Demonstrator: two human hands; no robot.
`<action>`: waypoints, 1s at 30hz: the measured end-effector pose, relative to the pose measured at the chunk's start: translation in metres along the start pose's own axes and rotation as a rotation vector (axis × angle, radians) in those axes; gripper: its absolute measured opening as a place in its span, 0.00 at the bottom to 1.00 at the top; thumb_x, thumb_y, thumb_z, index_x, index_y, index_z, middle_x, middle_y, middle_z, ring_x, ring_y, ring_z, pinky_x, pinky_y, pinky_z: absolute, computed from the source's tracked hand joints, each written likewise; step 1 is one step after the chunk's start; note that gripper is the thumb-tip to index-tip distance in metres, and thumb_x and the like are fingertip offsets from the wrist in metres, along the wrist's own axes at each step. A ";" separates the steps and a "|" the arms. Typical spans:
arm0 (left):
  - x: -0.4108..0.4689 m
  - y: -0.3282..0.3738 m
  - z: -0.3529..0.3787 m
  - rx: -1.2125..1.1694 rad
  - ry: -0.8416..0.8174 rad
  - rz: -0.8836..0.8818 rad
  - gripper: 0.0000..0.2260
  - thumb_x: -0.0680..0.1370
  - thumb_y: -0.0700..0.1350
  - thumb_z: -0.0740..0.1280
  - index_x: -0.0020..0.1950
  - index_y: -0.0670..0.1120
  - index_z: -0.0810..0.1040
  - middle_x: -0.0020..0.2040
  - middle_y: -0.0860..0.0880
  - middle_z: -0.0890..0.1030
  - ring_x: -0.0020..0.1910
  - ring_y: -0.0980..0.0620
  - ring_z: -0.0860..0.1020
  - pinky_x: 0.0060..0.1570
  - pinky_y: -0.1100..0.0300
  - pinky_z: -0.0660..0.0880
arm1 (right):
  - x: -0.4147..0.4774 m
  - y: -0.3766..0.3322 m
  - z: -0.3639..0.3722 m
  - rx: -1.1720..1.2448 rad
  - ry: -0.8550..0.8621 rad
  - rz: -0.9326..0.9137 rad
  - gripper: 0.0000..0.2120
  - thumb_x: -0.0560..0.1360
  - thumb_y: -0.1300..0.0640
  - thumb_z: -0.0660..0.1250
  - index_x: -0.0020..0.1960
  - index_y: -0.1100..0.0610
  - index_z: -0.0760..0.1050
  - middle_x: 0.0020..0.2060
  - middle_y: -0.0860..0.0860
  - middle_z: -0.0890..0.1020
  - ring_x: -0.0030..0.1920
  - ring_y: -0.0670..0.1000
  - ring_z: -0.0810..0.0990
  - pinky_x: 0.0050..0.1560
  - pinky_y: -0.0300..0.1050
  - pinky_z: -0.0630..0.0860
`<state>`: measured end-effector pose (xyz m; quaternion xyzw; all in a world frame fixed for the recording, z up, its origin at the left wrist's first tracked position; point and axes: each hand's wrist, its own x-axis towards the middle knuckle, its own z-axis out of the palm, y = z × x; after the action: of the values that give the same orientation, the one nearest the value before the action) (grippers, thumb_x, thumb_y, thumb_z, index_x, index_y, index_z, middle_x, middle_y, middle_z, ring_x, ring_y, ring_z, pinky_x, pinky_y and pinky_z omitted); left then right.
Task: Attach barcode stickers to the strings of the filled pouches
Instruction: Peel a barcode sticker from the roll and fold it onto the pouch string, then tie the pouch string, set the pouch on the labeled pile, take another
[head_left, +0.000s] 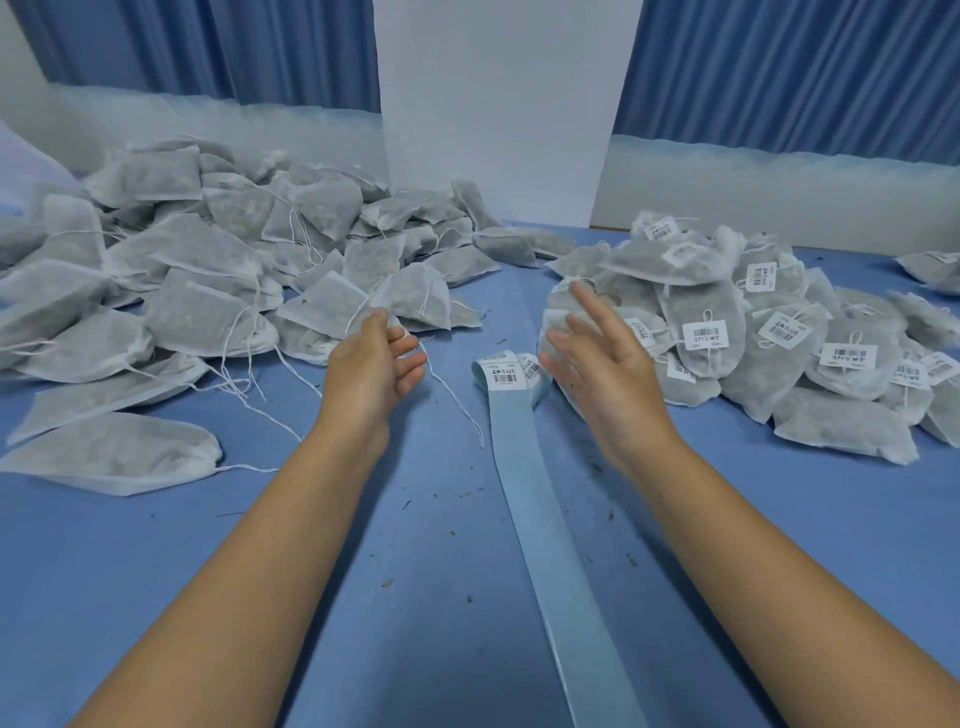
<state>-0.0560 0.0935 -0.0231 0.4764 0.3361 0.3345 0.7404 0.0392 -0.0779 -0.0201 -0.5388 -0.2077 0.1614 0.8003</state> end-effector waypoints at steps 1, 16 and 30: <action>0.002 0.000 -0.001 0.037 0.014 0.012 0.10 0.82 0.47 0.61 0.43 0.45 0.76 0.40 0.50 0.81 0.34 0.56 0.80 0.32 0.66 0.79 | -0.001 0.001 0.001 -0.058 -0.007 0.004 0.17 0.77 0.65 0.66 0.58 0.45 0.80 0.62 0.52 0.78 0.65 0.48 0.77 0.57 0.43 0.79; 0.019 -0.036 -0.010 1.432 -0.287 0.599 0.11 0.82 0.49 0.63 0.63 0.56 0.80 0.54 0.49 0.72 0.61 0.43 0.67 0.52 0.57 0.62 | -0.010 0.005 0.008 -0.300 -0.115 0.057 0.13 0.78 0.66 0.62 0.44 0.54 0.82 0.40 0.48 0.85 0.44 0.46 0.82 0.41 0.37 0.78; -0.018 0.001 -0.010 1.140 -0.496 0.946 0.03 0.81 0.40 0.64 0.52 0.41 0.76 0.51 0.47 0.76 0.54 0.44 0.72 0.59 0.47 0.68 | -0.013 0.006 0.013 -0.356 -0.288 0.012 0.12 0.76 0.65 0.70 0.57 0.54 0.79 0.53 0.48 0.84 0.30 0.48 0.80 0.31 0.37 0.75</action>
<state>-0.0739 0.0844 -0.0218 0.9367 0.0418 0.2740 0.2138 0.0214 -0.0721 -0.0234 -0.6442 -0.3419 0.2020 0.6537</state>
